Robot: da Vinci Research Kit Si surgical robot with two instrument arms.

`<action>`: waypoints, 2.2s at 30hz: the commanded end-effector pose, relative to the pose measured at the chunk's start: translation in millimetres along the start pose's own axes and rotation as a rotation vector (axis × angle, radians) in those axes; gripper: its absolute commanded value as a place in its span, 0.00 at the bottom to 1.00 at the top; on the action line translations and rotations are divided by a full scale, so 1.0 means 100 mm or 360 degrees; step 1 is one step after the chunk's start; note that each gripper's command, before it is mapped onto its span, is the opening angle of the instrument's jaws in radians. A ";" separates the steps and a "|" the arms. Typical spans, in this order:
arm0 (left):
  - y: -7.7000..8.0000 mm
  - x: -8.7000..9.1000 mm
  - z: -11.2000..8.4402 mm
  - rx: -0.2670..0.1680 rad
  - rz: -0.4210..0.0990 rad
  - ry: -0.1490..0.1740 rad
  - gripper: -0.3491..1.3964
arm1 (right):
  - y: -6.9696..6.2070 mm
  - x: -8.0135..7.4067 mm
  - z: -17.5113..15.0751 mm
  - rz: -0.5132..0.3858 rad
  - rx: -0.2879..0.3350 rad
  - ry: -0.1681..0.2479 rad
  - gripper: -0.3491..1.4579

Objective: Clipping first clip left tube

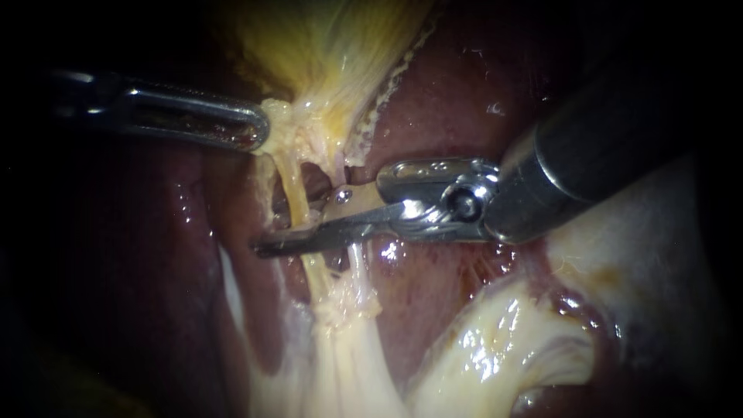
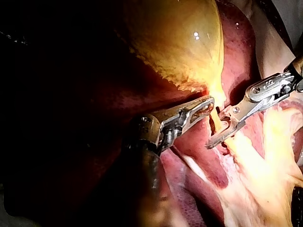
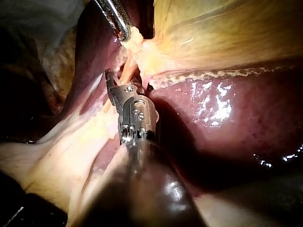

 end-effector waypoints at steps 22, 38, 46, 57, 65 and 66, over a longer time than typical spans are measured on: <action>0.000 0.001 -0.002 0.0003 0.0001 0.0001 0.00 | -0.008 -0.010 -0.041 -0.0126 0.0249 0.0065 0.47; 0.000 0.001 -0.002 0.0002 0.0001 0.0001 0.00 | -0.019 -0.037 -0.026 -0.0086 0.0785 0.0168 0.47; 0.000 0.001 -0.002 0.0002 0.0001 0.0001 0.00 | -0.032 -0.052 -0.026 -0.0103 0.1056 0.0164 0.43; 0.000 0.001 -0.002 0.0002 0.0001 0.0001 0.00 | -0.038 -0.072 -0.013 -0.0131 0.1073 0.0145 0.41; 0.000 0.000 -0.002 0.0002 0.0001 0.0001 0.00 | -0.036 -0.066 -0.006 -0.0074 0.1035 0.0154 0.34; 0.000 0.000 -0.002 0.0002 0.0001 0.0001 0.00 | -0.036 -0.066 -0.005 -0.0045 0.1031 0.0148 0.33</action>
